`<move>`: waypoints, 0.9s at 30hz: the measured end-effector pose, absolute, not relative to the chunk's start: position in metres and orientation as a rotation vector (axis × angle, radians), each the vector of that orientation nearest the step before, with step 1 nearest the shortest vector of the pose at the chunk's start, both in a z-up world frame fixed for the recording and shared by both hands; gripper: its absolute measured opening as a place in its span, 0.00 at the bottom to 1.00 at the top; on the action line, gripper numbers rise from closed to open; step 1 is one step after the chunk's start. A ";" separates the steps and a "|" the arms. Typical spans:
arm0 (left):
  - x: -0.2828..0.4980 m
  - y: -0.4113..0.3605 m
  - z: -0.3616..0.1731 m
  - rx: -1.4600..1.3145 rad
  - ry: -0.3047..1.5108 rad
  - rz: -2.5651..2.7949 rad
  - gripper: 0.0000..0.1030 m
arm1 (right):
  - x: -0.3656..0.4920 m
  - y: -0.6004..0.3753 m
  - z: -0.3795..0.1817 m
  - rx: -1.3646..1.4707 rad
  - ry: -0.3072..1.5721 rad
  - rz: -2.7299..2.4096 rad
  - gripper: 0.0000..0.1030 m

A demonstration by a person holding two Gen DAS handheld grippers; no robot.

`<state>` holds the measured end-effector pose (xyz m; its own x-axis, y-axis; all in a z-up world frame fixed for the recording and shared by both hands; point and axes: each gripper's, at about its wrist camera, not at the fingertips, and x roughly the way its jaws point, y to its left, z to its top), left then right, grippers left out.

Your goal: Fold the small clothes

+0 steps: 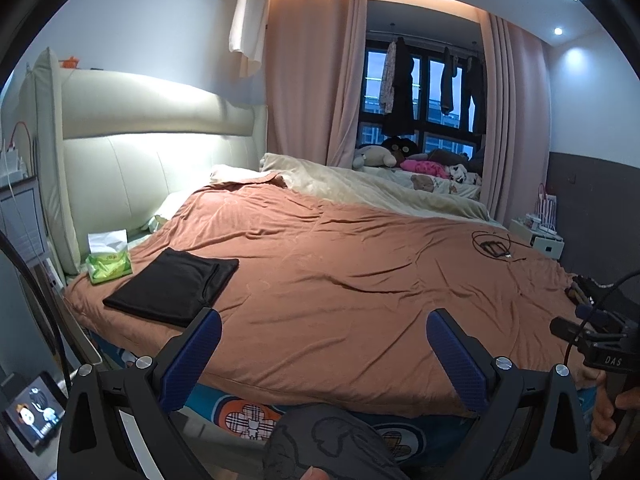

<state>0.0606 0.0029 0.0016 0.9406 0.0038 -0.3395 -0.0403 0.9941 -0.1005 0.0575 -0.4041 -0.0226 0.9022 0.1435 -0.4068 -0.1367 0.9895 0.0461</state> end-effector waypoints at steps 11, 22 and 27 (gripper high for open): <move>0.069 0.001 -0.006 -0.103 0.386 0.028 1.00 | 0.059 -0.406 -0.024 0.010 0.433 0.138 1.00; 0.067 -0.001 -0.007 -0.096 0.387 0.023 1.00 | 0.053 -0.408 -0.026 0.011 0.421 0.130 1.00; 0.068 -0.001 -0.007 -0.097 0.389 0.022 1.00 | 0.053 -0.409 -0.027 0.009 0.419 0.130 1.00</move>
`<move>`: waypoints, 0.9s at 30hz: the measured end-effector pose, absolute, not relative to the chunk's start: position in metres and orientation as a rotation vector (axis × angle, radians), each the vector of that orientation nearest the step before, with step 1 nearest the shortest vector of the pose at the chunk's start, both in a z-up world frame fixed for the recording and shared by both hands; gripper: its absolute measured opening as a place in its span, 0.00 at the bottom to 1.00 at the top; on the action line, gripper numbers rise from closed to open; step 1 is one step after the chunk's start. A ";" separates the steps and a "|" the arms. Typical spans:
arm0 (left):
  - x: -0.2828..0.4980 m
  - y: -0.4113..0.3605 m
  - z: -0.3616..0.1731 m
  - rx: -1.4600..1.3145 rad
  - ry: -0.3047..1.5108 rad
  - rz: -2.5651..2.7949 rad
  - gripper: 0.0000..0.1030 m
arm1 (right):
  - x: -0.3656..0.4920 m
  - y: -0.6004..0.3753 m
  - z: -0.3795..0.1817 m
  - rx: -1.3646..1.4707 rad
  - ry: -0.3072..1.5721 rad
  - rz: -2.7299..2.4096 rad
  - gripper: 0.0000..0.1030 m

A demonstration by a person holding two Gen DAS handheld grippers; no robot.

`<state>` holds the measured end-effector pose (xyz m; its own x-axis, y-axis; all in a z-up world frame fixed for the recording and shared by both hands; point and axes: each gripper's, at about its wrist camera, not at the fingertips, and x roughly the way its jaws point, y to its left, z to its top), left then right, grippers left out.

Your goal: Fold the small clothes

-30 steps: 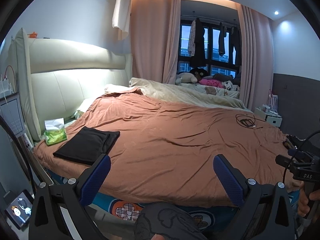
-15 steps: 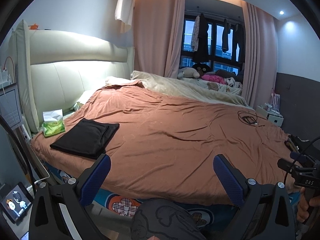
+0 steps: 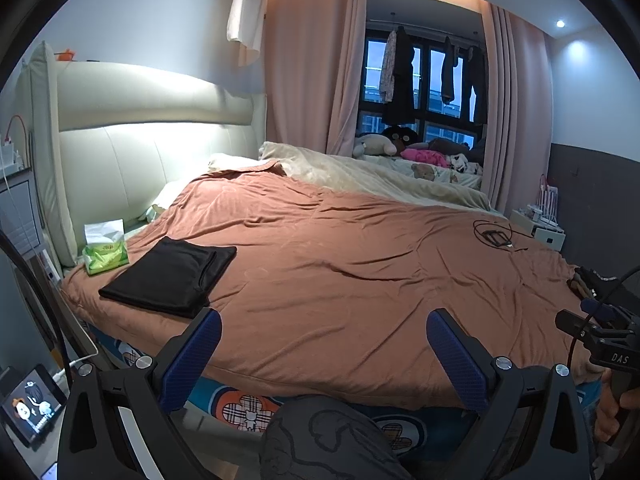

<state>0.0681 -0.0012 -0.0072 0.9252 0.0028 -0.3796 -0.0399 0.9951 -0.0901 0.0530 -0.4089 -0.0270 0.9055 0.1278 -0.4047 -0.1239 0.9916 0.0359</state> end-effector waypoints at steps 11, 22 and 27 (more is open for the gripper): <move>0.065 -0.002 -0.004 -0.098 0.385 0.017 1.00 | 0.053 -0.412 -0.024 0.011 0.414 0.128 1.00; 0.063 -0.004 0.000 -0.099 0.382 0.012 1.00 | 0.049 -0.413 -0.022 0.004 0.400 0.127 1.00; 0.060 -0.005 0.003 -0.101 0.376 0.008 1.00 | 0.047 -0.414 -0.022 0.005 0.395 0.122 1.00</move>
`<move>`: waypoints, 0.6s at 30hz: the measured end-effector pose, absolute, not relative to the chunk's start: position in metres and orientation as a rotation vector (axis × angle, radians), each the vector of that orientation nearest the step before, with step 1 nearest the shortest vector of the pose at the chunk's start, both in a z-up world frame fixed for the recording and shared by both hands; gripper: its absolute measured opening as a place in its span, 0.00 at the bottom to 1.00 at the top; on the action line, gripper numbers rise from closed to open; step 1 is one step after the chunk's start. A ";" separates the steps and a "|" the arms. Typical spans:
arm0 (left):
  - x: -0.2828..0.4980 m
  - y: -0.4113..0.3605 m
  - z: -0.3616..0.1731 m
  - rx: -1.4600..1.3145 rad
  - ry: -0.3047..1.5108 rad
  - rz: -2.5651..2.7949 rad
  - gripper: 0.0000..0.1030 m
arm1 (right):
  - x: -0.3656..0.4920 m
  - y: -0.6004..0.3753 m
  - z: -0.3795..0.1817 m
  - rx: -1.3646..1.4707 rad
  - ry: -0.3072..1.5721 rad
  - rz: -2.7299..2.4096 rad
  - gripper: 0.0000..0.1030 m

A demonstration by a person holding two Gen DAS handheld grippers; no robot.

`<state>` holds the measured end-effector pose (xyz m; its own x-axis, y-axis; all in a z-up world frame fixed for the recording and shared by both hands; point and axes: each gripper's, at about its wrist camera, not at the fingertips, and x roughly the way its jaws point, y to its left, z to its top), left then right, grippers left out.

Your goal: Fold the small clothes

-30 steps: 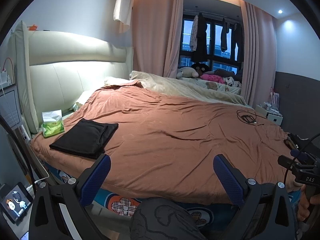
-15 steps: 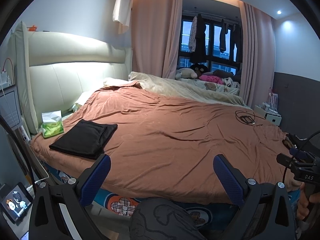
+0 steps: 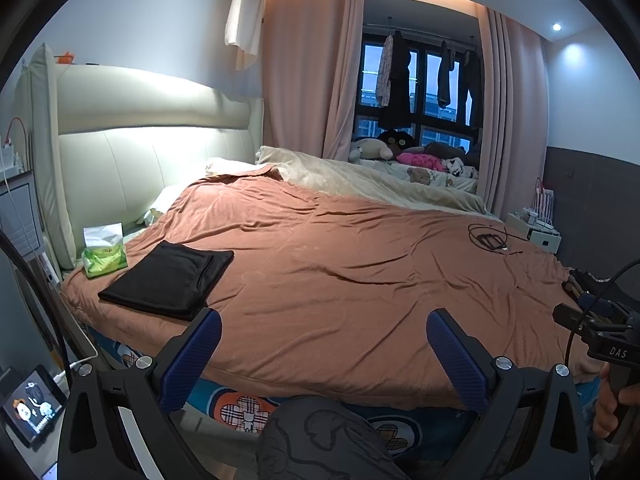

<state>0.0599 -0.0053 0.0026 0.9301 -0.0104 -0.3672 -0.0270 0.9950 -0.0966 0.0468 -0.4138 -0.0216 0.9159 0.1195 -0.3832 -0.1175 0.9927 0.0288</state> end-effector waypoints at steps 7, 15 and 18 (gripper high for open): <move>0.055 -0.006 0.004 -0.098 0.372 0.000 1.00 | 0.042 -0.413 -0.019 0.005 0.387 0.122 1.00; 0.049 -0.007 0.006 -0.096 0.357 -0.005 1.00 | 0.033 -0.416 -0.019 0.004 0.370 0.116 1.00; 0.045 -0.008 0.007 -0.095 0.349 -0.003 1.00 | 0.031 -0.418 -0.019 0.003 0.366 0.113 1.00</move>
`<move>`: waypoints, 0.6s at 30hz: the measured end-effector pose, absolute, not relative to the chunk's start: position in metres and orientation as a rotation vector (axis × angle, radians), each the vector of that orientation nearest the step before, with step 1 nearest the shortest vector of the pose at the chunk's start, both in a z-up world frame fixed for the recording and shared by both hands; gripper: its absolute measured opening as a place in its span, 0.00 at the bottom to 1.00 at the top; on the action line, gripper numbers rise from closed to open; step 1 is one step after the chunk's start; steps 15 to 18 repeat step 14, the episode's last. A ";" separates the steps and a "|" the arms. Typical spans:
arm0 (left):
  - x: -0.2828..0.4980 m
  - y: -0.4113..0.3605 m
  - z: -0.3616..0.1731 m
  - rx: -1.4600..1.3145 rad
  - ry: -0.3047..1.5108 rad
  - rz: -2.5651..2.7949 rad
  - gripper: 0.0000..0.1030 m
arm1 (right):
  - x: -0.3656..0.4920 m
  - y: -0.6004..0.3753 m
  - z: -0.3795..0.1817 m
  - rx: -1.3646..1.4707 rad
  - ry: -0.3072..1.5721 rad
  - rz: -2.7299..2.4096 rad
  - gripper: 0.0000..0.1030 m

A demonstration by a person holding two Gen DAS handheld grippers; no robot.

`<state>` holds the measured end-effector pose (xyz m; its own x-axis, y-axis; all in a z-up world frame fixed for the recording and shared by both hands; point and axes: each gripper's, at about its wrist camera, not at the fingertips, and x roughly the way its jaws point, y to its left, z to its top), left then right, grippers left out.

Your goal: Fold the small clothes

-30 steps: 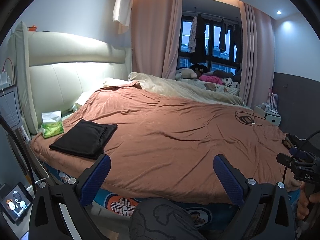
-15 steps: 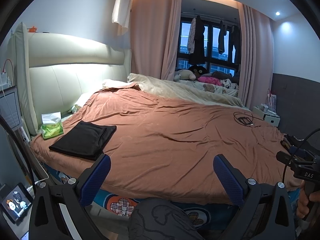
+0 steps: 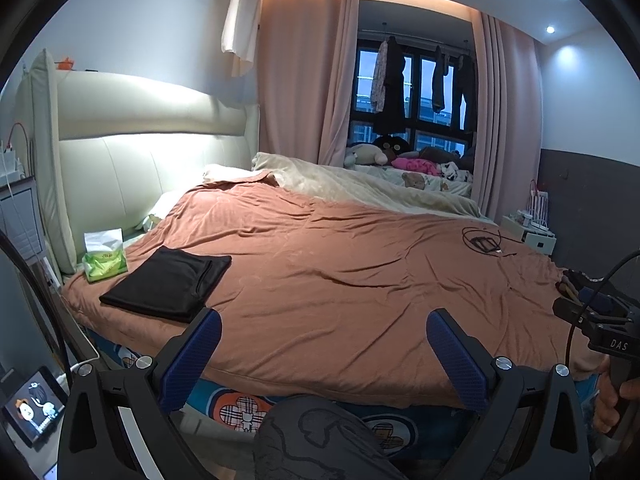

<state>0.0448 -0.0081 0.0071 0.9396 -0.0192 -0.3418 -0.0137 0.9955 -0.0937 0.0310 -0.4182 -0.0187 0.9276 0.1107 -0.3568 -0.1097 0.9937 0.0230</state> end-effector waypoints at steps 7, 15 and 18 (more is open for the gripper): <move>0.033 -0.010 0.010 -0.097 0.321 -0.011 1.00 | 0.022 -0.424 -0.018 0.001 0.354 0.101 1.00; 0.019 -0.012 0.012 -0.098 0.309 -0.017 1.00 | 0.015 -0.428 -0.016 0.010 0.341 0.092 1.00; 0.019 -0.012 0.012 -0.098 0.309 -0.017 1.00 | 0.015 -0.428 -0.016 0.010 0.341 0.092 1.00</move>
